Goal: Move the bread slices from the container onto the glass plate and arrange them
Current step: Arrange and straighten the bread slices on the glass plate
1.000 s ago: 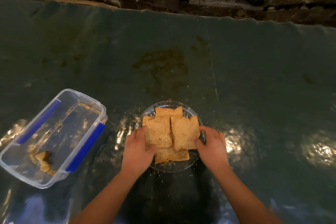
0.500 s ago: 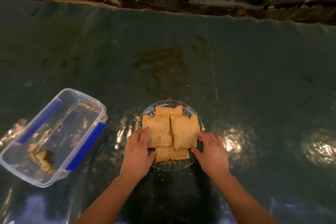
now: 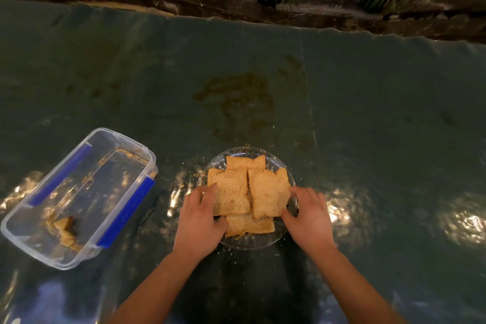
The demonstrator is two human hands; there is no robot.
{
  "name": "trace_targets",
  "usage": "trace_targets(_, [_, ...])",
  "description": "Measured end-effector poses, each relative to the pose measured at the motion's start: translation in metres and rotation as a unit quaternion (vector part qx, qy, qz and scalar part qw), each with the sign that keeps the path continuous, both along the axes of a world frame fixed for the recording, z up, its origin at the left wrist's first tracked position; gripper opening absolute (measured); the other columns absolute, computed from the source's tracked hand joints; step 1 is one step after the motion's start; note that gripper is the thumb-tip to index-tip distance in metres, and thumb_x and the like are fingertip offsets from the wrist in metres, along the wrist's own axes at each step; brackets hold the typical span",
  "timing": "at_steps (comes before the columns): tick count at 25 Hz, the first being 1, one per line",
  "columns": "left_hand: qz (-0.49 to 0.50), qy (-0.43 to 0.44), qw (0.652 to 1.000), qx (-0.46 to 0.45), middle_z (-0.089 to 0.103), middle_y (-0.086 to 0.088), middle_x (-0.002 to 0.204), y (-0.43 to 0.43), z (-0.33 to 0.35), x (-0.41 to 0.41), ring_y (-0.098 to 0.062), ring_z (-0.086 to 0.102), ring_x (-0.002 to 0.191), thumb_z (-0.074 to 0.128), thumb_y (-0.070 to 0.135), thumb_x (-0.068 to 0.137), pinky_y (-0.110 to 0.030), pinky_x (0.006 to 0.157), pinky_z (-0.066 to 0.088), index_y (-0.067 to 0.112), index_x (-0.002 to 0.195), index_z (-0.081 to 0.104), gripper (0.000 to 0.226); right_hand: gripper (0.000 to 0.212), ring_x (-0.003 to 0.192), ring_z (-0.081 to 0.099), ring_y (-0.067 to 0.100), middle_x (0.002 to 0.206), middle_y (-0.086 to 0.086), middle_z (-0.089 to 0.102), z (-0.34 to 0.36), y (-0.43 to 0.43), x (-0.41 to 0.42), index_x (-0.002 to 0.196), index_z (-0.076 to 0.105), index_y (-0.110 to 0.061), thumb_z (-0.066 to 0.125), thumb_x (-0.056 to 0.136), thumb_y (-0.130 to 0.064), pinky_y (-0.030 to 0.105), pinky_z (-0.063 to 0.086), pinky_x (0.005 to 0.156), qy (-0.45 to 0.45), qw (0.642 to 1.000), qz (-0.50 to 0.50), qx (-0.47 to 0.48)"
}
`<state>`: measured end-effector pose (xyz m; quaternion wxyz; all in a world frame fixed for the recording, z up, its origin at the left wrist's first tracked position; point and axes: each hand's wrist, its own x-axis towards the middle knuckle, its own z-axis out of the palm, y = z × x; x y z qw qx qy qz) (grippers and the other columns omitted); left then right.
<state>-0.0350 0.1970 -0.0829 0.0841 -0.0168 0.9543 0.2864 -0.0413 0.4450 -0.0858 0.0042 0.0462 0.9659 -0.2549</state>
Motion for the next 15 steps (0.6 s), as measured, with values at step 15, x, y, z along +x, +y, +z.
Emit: trace_targets(15, [0.027, -0.044, 0.997, 0.063, 0.055, -0.008, 0.129, 0.007, 0.013, -0.041, -0.03, 0.045, 0.124, 0.063, 0.019, 0.076, -0.046, 0.106, 0.039, 0.015, 0.141, 0.04, 0.069, 0.051, 0.116, 0.046, 0.026, 0.128, 0.003, 0.06, 0.004, -0.011, -0.04, 0.131, 0.052, -0.02, 0.065, 0.083, -0.03, 0.031, 0.036, 0.094, -0.045, 0.998, 0.02, -0.027])
